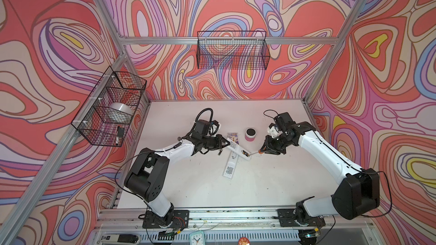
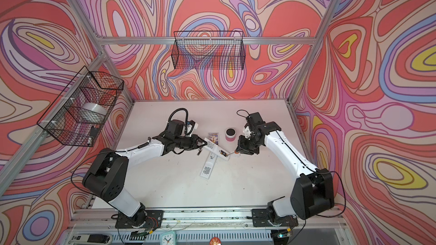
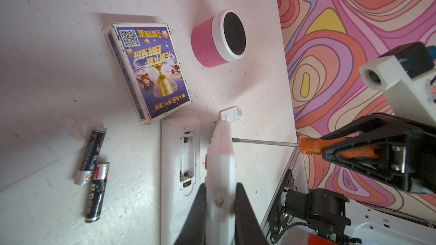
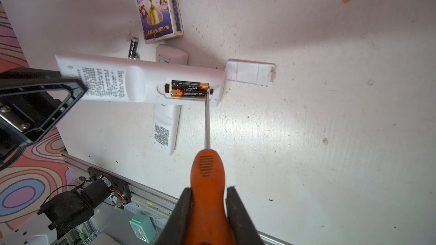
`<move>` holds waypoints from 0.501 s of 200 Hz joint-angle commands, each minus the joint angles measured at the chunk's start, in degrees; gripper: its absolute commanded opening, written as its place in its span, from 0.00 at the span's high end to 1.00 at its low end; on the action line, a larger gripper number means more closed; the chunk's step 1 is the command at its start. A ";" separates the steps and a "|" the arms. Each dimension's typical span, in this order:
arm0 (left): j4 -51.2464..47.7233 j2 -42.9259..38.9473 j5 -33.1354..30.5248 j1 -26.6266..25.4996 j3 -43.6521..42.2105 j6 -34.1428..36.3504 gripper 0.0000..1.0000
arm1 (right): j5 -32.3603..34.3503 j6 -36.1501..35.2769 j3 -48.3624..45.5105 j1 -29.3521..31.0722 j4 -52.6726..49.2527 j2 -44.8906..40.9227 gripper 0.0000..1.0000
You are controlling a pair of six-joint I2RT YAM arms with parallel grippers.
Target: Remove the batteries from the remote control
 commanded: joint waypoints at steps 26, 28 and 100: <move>-1.10 2.25 2.77 -0.14 1.25 1.18 1.00 | -4.30 -1.37 -4.26 0.06 5.15 0.91 0.93; -1.04 2.30 2.89 -0.14 1.19 1.08 1.00 | -4.73 -1.44 -4.46 0.06 5.36 0.82 0.93; 0.59 4.69 5.45 1.00 1.44 0.24 1.00 | -15.86 0.48 -10.53 -0.20 12.19 -3.48 0.93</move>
